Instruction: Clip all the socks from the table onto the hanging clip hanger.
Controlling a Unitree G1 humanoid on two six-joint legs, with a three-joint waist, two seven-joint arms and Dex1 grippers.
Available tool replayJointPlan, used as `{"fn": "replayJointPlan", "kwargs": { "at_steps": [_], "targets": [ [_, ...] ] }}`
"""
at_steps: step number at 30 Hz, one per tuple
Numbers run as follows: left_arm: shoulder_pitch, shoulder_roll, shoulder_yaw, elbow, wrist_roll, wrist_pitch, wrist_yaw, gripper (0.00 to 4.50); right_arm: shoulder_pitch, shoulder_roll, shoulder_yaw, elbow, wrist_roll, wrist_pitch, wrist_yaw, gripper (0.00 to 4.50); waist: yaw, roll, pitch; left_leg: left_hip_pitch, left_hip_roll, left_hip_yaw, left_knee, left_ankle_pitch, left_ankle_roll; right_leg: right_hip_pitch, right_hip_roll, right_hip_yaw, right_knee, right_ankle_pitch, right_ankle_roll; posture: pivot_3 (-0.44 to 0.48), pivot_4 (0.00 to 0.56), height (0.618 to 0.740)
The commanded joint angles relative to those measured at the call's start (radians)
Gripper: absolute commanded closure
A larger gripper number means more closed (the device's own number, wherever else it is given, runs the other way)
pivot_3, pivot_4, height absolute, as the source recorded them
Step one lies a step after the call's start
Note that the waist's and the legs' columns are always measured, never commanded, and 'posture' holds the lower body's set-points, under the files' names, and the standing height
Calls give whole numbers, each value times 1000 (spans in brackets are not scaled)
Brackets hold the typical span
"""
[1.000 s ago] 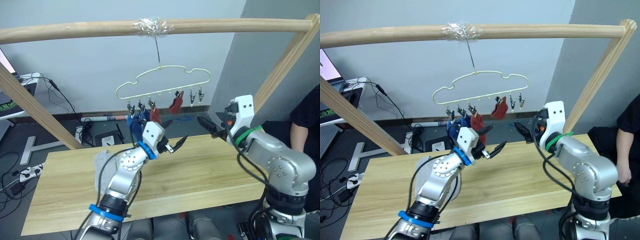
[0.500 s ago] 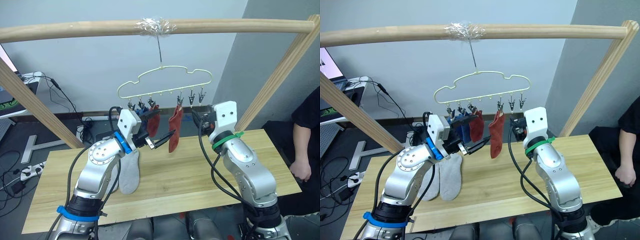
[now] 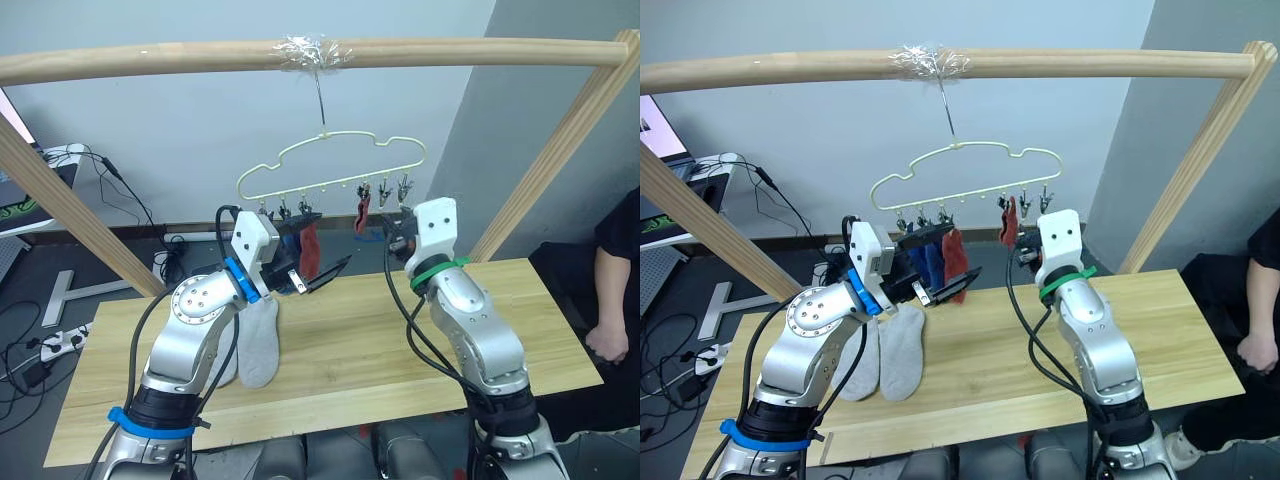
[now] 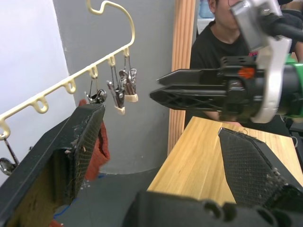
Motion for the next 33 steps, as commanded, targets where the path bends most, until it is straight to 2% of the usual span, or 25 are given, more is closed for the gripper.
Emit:
{"fn": "replayJointPlan", "kwargs": {
  "at_steps": [1,17,33],
  "targets": [
    [-8,7,14,-40,-11,-10,-4,107,-45,16,-14,42,-19,-54,-4,2881,1,0,0,0,0,0,0,0,0,0,0,0,0,0,0,243,148,740],
    [-82,-1,45,-30,-75,50,0,107,-170,48,-72,282,-32,-126,-19,2881,5,0,0,0,0,0,0,0,0,0,0,0,1,2,-4,255,155,740],
    [-103,-14,50,-25,-72,63,22,107,-261,74,-72,407,-44,-186,-3,2881,13,0,0,0,0,0,0,0,0,0,0,0,1,3,-5,267,166,740]
  ]
}}
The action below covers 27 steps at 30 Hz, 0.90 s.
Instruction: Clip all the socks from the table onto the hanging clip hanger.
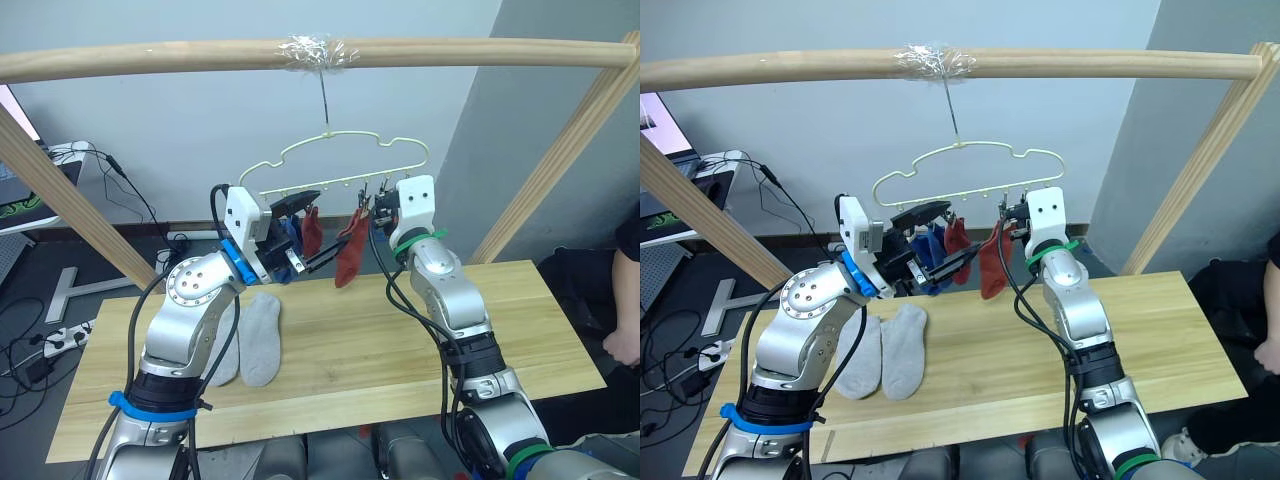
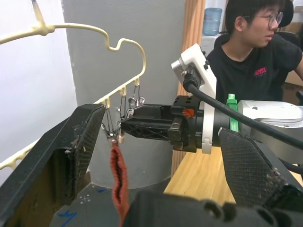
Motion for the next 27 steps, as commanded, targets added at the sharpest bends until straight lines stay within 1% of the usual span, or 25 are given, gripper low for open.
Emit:
{"fn": "replayJointPlan", "kwargs": {
  "at_steps": [1,10,27],
  "targets": [
    [-17,-5,13,-25,-10,-4,8,107,-38,11,-3,-11,-2,-28,12,2881,1,0,0,0,0,0,0,0,0,0,0,0,0,0,0,267,166,740],
    [-39,-18,9,-12,-4,-7,13,107,-55,27,-14,-1,7,-28,25,2881,15,0,0,0,0,0,0,0,0,0,0,0,0,0,0,266,169,740],
    [-51,-34,19,-30,-26,20,24,107,-77,33,-31,35,4,-47,27,2881,16,0,0,0,0,0,0,0,0,0,0,0,0,0,0,273,175,740]
  ]
}}
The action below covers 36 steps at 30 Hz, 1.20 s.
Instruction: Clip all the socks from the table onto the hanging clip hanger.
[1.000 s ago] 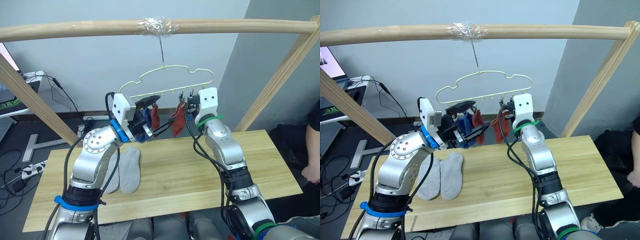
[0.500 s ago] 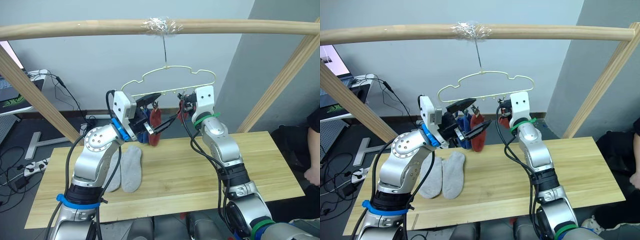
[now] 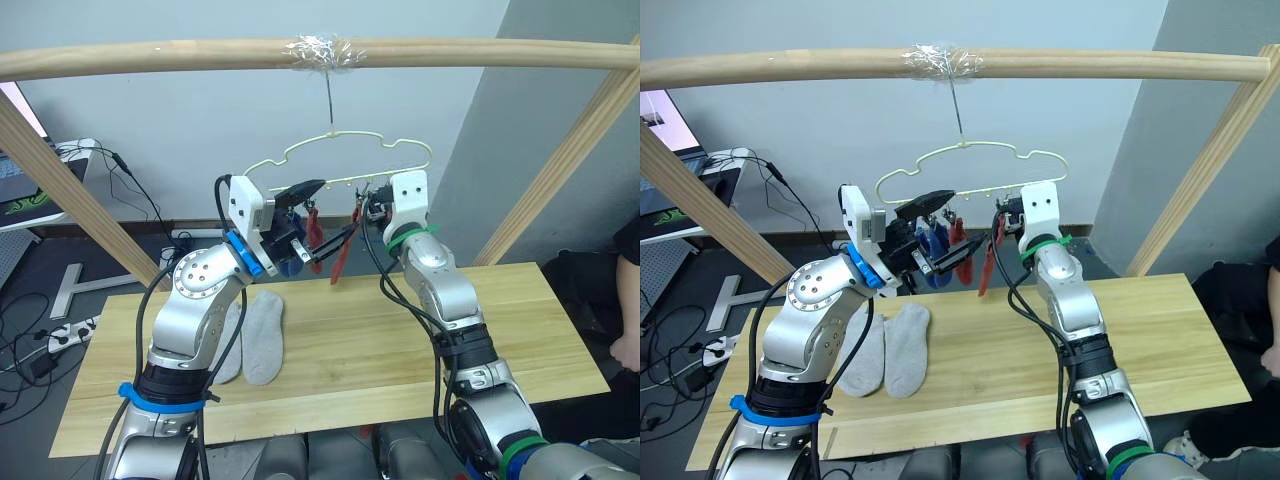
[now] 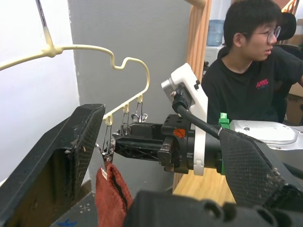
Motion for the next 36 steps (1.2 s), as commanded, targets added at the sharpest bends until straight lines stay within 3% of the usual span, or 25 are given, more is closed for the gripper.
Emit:
{"fn": "replayJointPlan", "kwargs": {
  "at_steps": [1,13,16,19,28,36],
  "targets": [
    [-7,0,19,-35,-20,-3,4,107,-28,1,-11,-10,2,-39,5,2881,0,0,0,0,0,0,0,0,0,0,0,0,0,0,0,273,175,740],
    [-4,1,19,-33,-17,-10,1,107,-36,-2,-13,10,0,-56,6,2881,0,0,0,0,0,0,0,0,0,0,0,0,0,0,0,277,170,740],
    [-2,-1,16,-35,-16,-12,1,107,-33,-6,-13,9,-2,-59,6,3817,0,0,0,0,0,0,0,0,0,0,0,0,0,0,0,275,169,740],
    [-1,-4,13,-34,-14,-13,1,107,-30,-12,-14,9,-4,-59,8,4437,0,0,0,0,0,0,0,0,0,0,0,0,0,0,0,272,165,740],
    [111,-12,-17,-79,18,-1,26,107,11,-76,-40,-139,60,106,84,4473,3,0,0,0,0,0,0,0,0,0,0,0,0,0,0,270,156,740],
    [364,62,-16,88,261,-112,147,107,33,-175,-20,-305,116,312,203,4473,2,0,0,0,0,0,0,0,0,-1,0,0,0,-1,-1,258,157,740]
  ]
}}
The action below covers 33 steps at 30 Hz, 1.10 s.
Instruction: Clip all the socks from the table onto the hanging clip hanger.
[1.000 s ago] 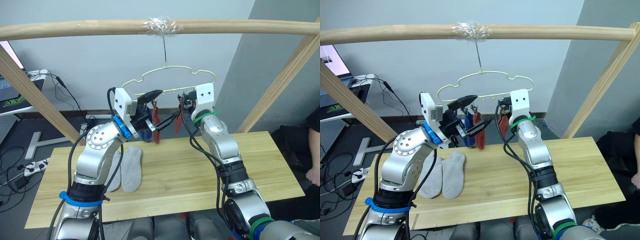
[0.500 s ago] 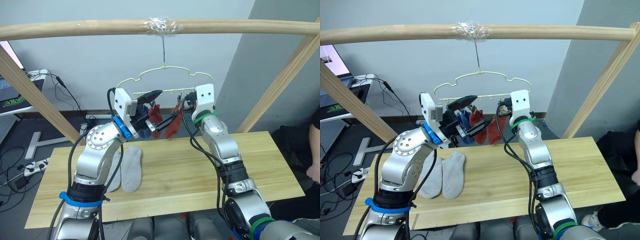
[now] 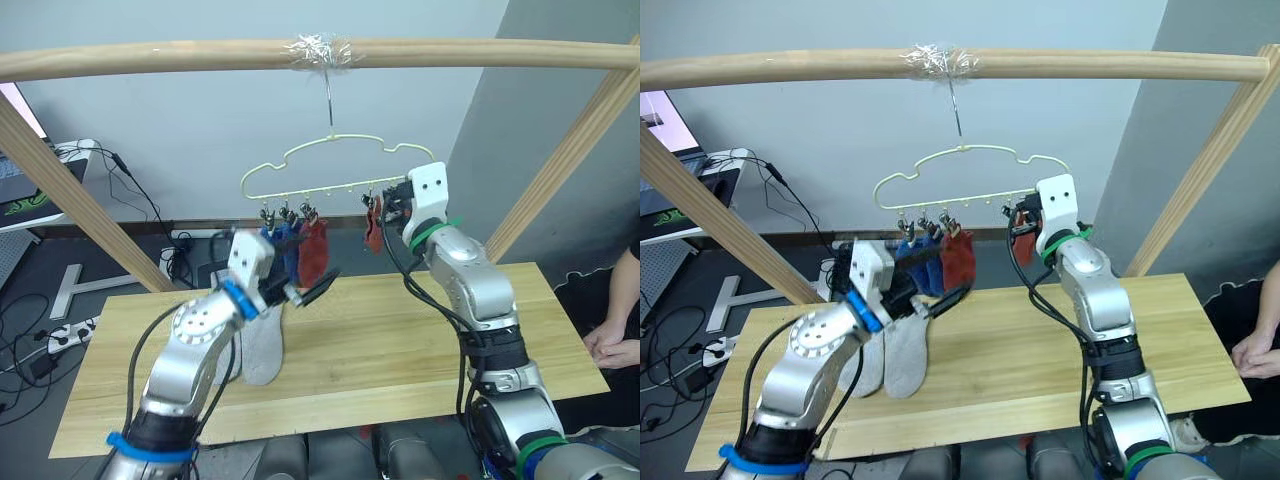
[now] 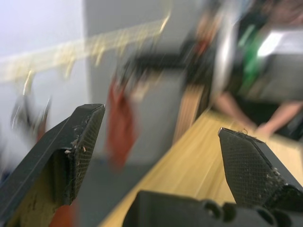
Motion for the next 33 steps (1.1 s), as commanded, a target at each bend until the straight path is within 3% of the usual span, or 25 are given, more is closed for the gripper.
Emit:
{"fn": "replayJointPlan", "kwargs": {
  "at_steps": [1,8,15,25,28,33],
  "targets": [
    [57,22,4,80,126,-19,99,107,7,-29,-1,-97,24,55,36,4473,0,0,0,0,0,0,0,0,0,0,0,0,0,0,0,254,157,740],
    [20,-21,-36,304,248,15,218,107,24,-49,-5,-121,26,91,38,4473,4,0,0,0,0,1,1,0,0,0,0,0,0,-3,4,254,165,740],
    [-55,-65,-18,457,292,32,316,107,32,-37,-4,-135,24,110,31,4473,5,0,0,0,0,0,0,0,0,0,0,0,0,0,0,247,168,740],
    [-62,-86,20,526,194,222,226,107,26,-40,-6,-131,20,113,30,4473,1,0,0,0,0,0,0,0,0,0,0,-1,0,0,0,238,175,740],
    [-57,-69,-17,556,213,206,181,633,26,-44,-6,-134,21,115,32,4500,0,0,0,0,0,0,0,0,0,1,0,-1,0,-1,1,233,175,740],
    [-41,-56,-56,551,239,158,160,2113,28,-50,-9,-134,23,117,34,4500,0,0,0,1,0,0,0,0,0,1,0,0,0,-1,2,228,177,740]
  ]
}}
